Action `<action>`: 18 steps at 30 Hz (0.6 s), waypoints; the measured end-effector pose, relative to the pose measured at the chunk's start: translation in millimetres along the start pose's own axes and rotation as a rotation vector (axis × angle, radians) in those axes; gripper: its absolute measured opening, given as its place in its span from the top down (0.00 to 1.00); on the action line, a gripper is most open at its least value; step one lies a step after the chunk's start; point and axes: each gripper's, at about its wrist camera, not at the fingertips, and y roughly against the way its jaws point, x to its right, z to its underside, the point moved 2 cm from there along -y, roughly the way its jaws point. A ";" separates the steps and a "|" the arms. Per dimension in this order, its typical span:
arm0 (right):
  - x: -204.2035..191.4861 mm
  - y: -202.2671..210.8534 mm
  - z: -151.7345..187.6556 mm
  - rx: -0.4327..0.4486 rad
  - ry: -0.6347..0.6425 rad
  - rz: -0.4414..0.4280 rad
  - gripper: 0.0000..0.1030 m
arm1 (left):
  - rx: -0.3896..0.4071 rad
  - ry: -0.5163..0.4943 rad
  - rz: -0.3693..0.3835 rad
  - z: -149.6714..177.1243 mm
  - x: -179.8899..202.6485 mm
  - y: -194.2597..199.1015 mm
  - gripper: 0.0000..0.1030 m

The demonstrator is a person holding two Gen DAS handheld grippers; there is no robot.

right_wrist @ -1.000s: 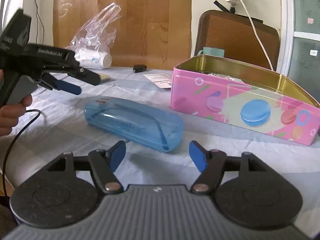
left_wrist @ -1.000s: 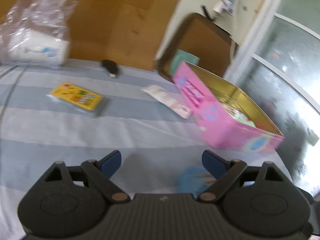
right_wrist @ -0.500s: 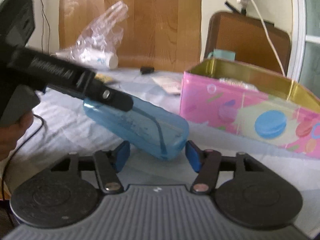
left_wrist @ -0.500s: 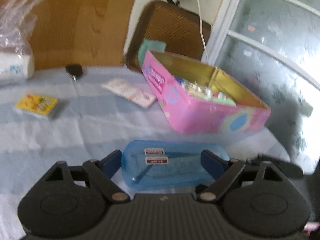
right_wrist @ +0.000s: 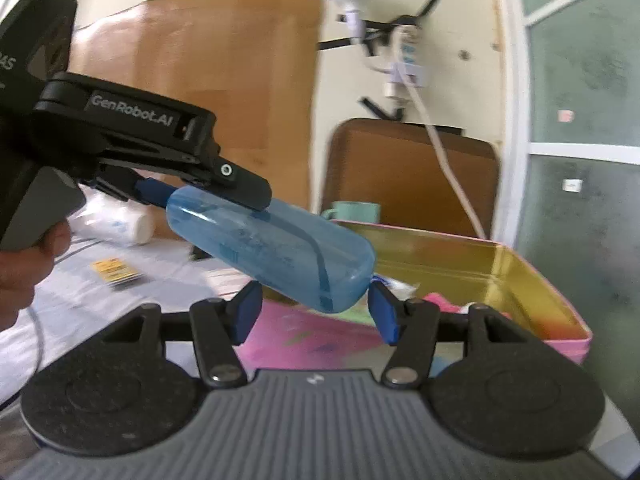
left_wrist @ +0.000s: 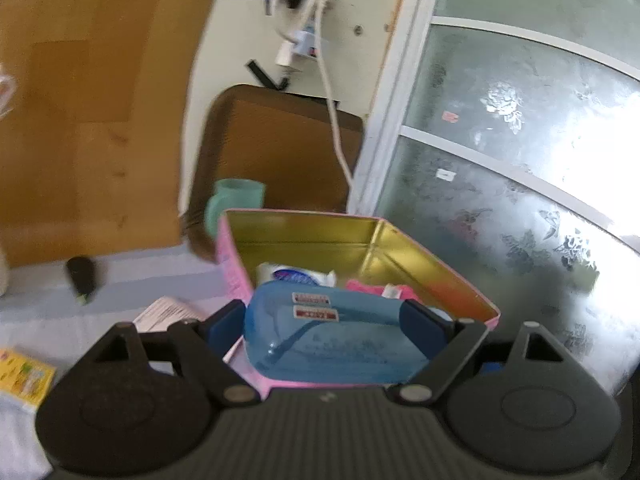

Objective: Organize soft objects
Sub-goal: 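Lower the blue case into the pink tin and open the right gripper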

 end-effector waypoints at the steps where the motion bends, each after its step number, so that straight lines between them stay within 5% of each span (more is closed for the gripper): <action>1: 5.9 -2.3 -0.3 -0.001 -0.010 0.014 0.41 | -0.001 -0.006 0.004 -3.2 5.2 -7.2 0.16; 10: 59.7 -42.5 6.2 -0.039 -0.090 0.177 0.41 | -0.045 -0.046 0.017 -20.1 38.3 -88.1 0.14; 13: 73.2 -68.3 12.8 -0.027 -0.070 0.363 0.40 | -0.061 -0.113 -0.111 -16.1 44.1 -122.4 0.07; 18: 93.1 -71.3 20.2 -0.007 -0.200 0.339 0.39 | -0.119 -0.086 -0.190 0.7 27.2 -147.2 0.08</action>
